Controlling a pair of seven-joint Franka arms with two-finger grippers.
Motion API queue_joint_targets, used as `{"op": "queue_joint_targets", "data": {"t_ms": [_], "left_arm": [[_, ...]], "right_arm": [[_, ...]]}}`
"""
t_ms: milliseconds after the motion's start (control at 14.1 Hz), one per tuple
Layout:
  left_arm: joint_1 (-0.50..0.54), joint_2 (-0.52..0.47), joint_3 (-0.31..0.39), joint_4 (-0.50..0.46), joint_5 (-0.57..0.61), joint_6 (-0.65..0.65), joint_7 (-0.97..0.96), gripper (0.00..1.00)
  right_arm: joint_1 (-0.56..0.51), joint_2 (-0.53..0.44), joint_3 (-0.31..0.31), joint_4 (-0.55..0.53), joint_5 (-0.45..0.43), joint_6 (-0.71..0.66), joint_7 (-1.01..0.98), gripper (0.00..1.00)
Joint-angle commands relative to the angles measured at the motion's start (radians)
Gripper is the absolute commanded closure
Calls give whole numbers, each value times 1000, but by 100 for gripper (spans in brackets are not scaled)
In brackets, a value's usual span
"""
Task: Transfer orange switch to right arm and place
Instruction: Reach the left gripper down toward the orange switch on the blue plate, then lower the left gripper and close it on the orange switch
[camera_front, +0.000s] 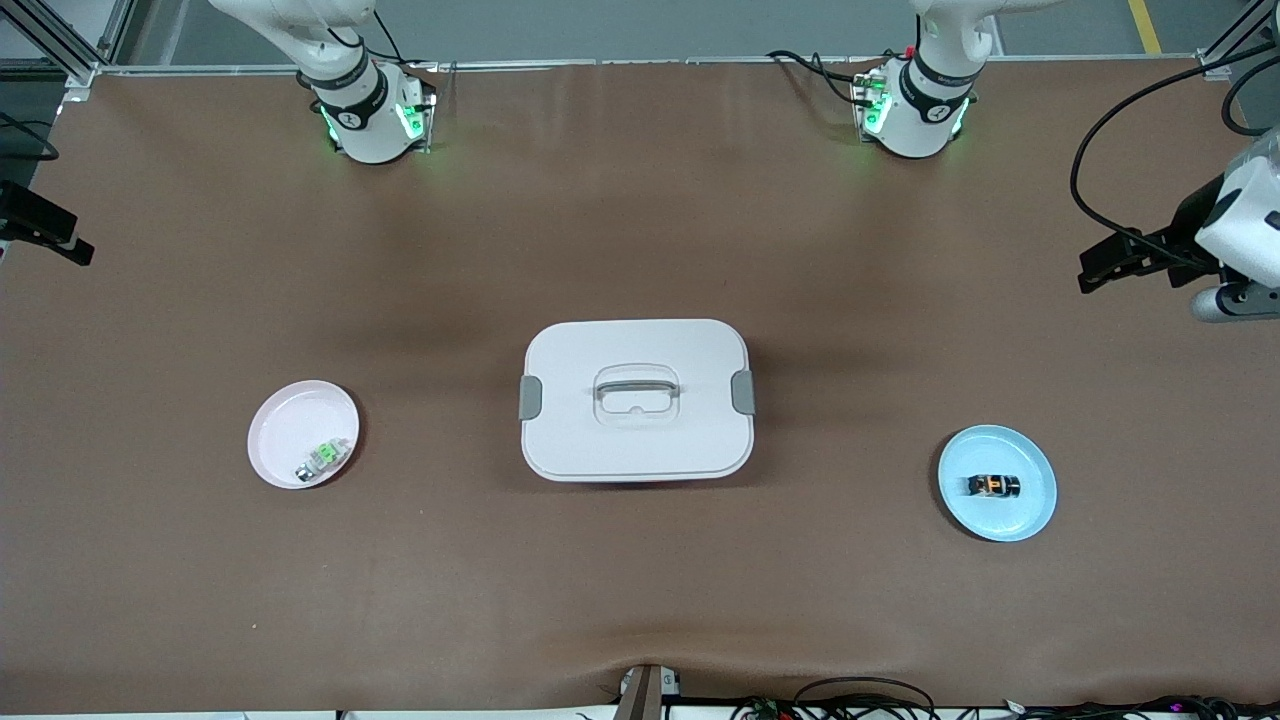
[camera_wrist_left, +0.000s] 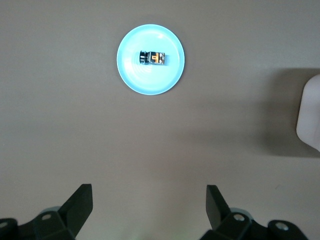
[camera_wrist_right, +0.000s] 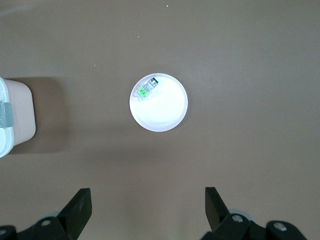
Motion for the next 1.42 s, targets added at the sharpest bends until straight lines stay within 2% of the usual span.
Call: {"op": "queue_joint_targets", "data": {"t_ms": [0, 354, 638, 850, 1205, 1346], "left_arm": [[8, 24, -4, -27, 19, 55, 9, 0], [7, 128, -4, -67, 19, 210, 11, 0], [5, 266, -1, -64, 27, 363, 40, 0], [-7, 330, -9, -63, 217, 414, 43, 0], [8, 430, -12, -60, 220, 544, 45, 0], [8, 468, -14, -52, 205, 572, 45, 0]], "right_arm": [[-8, -6, 5, -1, 1, -4, -4, 0], [-2, -6, 10, -1, -28, 6, -4, 0], [17, -8, 13, 2, -58, 9, -1, 0], [17, -9, 11, 2, -58, 9, 7, 0], [17, -12, 13, 2, -58, 17, 16, 0], [17, -12, 13, 2, -58, 17, 76, 0]]}}
